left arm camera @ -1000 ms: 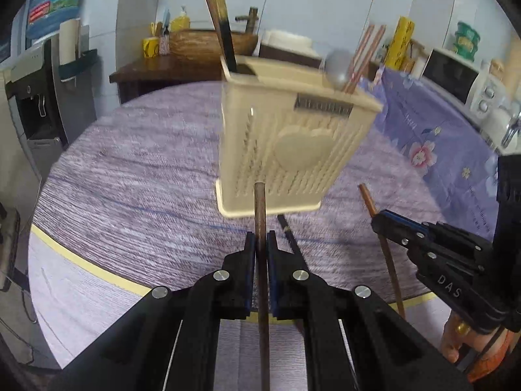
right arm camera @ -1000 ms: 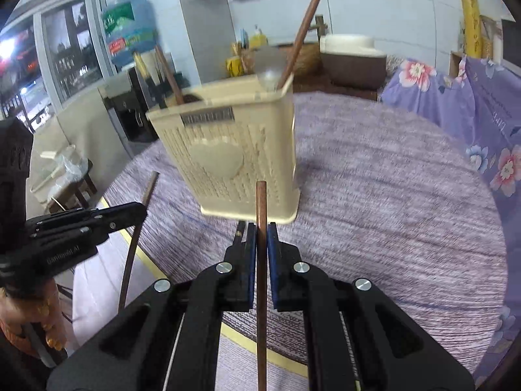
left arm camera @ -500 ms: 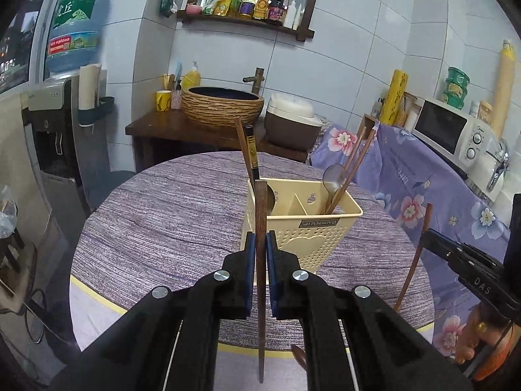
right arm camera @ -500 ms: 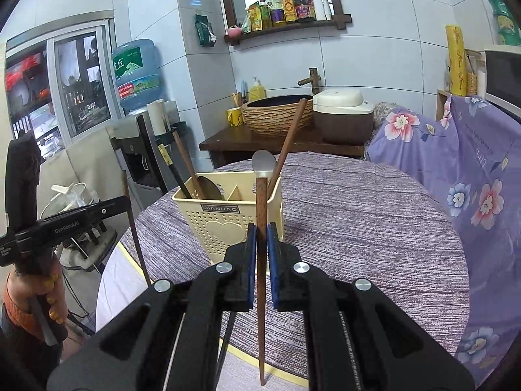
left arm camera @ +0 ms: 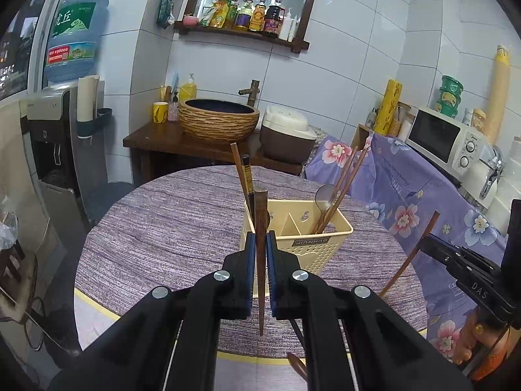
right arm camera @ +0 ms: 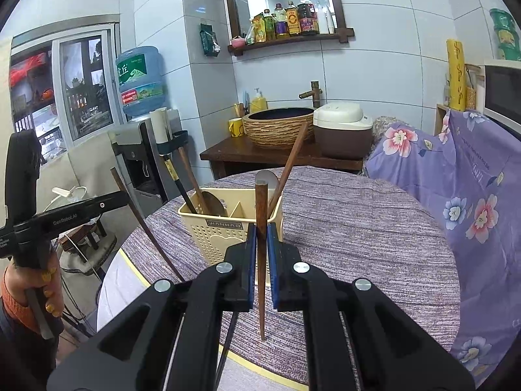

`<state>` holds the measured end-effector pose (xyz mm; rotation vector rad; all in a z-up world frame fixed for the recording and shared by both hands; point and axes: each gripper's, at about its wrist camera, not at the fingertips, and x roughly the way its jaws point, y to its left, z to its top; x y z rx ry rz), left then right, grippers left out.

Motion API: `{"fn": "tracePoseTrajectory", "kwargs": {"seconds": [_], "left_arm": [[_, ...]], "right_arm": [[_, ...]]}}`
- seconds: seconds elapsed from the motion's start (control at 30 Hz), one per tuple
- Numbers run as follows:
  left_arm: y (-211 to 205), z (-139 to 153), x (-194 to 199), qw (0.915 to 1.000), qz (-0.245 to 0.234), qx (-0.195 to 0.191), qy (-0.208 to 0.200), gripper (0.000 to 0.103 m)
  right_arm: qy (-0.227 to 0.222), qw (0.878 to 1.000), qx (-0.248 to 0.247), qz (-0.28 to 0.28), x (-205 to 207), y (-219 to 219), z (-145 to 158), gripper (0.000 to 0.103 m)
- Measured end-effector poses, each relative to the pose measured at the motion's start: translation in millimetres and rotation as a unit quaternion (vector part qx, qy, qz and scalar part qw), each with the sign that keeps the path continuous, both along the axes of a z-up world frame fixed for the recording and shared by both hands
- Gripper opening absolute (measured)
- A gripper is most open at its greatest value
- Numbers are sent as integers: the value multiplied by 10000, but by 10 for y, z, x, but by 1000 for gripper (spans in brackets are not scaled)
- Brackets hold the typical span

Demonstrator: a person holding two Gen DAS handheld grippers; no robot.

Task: Organize utensils
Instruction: 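Lift both brown chopsticks and carry them over the beige holder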

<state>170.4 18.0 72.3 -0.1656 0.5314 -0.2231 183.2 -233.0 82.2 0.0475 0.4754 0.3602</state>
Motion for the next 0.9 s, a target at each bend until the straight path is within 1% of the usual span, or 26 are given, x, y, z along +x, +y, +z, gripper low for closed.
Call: {"fn": "tracePoseTrajectory", "kwargs": {"seconds": [0.3,0.47,0.6,0.73,0.8,0.83,0.9], "left_arm": [[-52,122,39,9999,-149,2,-56,8],[-79,266,63,9994,-320,-66,-77,8],[-76,543,76,9984,-480,-155,-237,8],[-91,994,135,9966,-449,-203,-662,8],[-122,1158,191,9958,-396,-178,-810,8],[-150,1254,247,9954,-366,-151,-874,8],[-196,1351,341,9949,-294,-119,-959,8]], "right_arm": [[-89,9999,-60,67,41,37,120,8],[-147,9997,15,215,61,41,327,8],[-365,9985,103,389,89,76,717,8],[-749,9966,116,328,168,140,1136,8],[-907,9955,106,258,251,188,1311,8],[-942,9952,124,236,290,201,1363,8],[-1038,9944,115,163,367,241,1440,8]]}}
